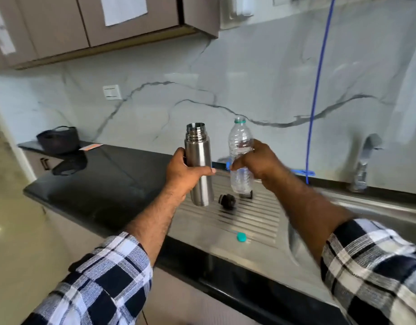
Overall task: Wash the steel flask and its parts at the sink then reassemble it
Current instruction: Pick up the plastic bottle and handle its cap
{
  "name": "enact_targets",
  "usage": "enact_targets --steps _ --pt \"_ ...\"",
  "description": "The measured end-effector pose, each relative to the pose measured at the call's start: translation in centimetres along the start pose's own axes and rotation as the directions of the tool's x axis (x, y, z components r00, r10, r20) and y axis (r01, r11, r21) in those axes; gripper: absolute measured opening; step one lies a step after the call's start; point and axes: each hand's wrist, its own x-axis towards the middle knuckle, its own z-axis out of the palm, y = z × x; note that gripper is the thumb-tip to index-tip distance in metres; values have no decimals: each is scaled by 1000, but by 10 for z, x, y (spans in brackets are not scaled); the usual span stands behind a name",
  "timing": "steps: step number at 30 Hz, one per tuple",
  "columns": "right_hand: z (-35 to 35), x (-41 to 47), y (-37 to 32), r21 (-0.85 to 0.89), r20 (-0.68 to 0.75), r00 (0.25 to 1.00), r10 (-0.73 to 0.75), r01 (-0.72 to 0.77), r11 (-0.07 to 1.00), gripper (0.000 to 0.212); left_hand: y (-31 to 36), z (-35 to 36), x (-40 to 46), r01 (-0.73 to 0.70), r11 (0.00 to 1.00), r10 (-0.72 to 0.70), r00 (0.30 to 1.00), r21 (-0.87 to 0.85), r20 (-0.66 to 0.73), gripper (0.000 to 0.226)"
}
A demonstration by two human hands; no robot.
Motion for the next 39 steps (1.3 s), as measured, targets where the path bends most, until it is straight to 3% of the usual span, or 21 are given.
enact_targets --steps 11,23,27,29,31,32,34,35,37,39 --pt "105 17 49 7 160 987 29 -30 1000 54 -86 -46 17 85 996 -81 992 29 -99 71" --pt "95 19 67 82 207 975 79 -98 992 61 -115 -41 16 102 993 -97 993 63 -70 72" --pt "76 15 62 46 211 975 68 -79 996 75 -111 -47 10 123 982 -124 992 141 0 84" --pt "60 13 59 56 202 977 65 -78 995 75 -104 -46 -1 53 960 -7 986 276 -164 92" --pt "42 9 61 42 192 980 59 -68 997 68 -96 -40 -17 -130 918 277 886 374 -371 72" --pt "34 6 64 23 191 980 53 -59 998 66 -91 -35 -24 -244 887 405 818 391 -408 55" --pt "14 -6 72 -3 184 982 42 -42 999 64 -81 -19 -37 -419 830 539 773 368 -334 28" --pt "6 -12 79 -7 179 983 31 -31 1000 64 -77 -9 -43 -454 833 538 800 318 -267 24" --pt "-11 -25 93 6 168 986 10 -11 1000 66 -65 15 -51 -382 909 401 910 166 -107 26" --pt "-26 -35 107 41 158 987 16 -23 999 66 -54 41 -56 -189 981 184 977 41 107 37"
